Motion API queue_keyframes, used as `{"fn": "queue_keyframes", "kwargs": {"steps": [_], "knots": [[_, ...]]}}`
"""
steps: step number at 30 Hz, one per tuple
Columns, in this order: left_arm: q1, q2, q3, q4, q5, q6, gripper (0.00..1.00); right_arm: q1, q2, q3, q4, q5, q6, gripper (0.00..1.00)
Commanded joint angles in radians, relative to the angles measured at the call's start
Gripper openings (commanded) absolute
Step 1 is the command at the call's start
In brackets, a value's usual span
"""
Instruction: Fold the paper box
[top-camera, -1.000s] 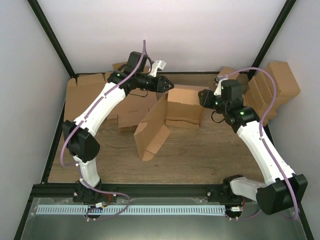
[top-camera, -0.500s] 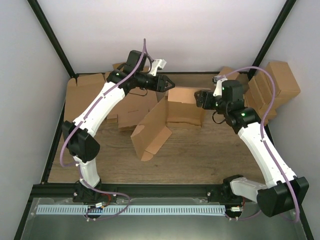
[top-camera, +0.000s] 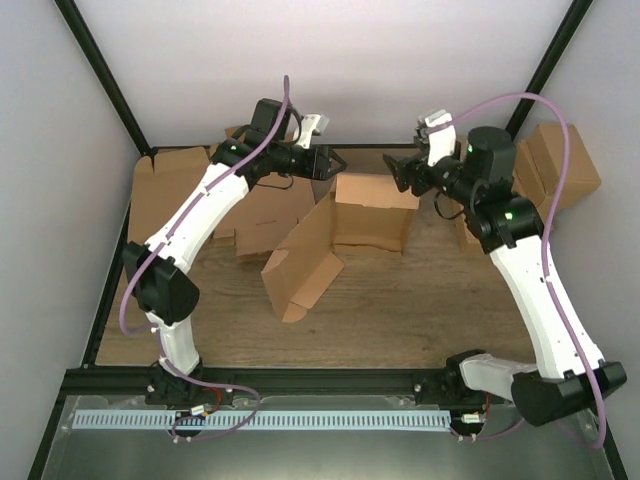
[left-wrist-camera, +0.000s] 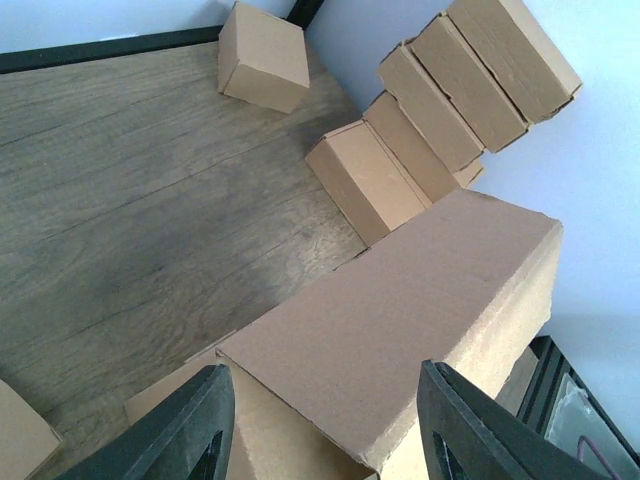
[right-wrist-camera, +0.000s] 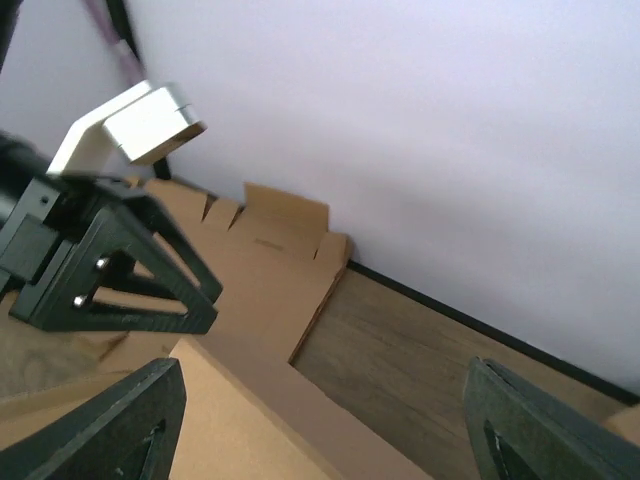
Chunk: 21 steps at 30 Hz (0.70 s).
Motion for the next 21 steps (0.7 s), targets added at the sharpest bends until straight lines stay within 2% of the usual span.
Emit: {"fn": "queue_keyframes", "kwargs": {"steps": [1, 5, 7, 11, 21], "knots": [[0.004, -0.001, -0.026, 0.053, 0.010, -0.025, 0.53, 0.014, 0.090, 0.100, -0.116, -0.149, -0.225, 0.79], [0.004, -0.013, -0.064, 0.082, 0.025, -0.045, 0.52, 0.023, 0.103, 0.074, -0.135, -0.166, -0.387, 0.76], [0.004, -0.014, -0.075, 0.087, 0.025, -0.050, 0.52, 0.040, 0.131, 0.072, -0.157, -0.099, -0.444, 0.72], [0.004, -0.021, -0.094, 0.089, -0.002, -0.047, 0.52, 0.066, 0.182, 0.074, -0.209, 0.012, -0.499, 0.72], [0.004, -0.019, -0.124, 0.111, 0.024, -0.065, 0.53, 0.135, 0.211, 0.017, -0.212, 0.147, -0.641, 0.72]]}}
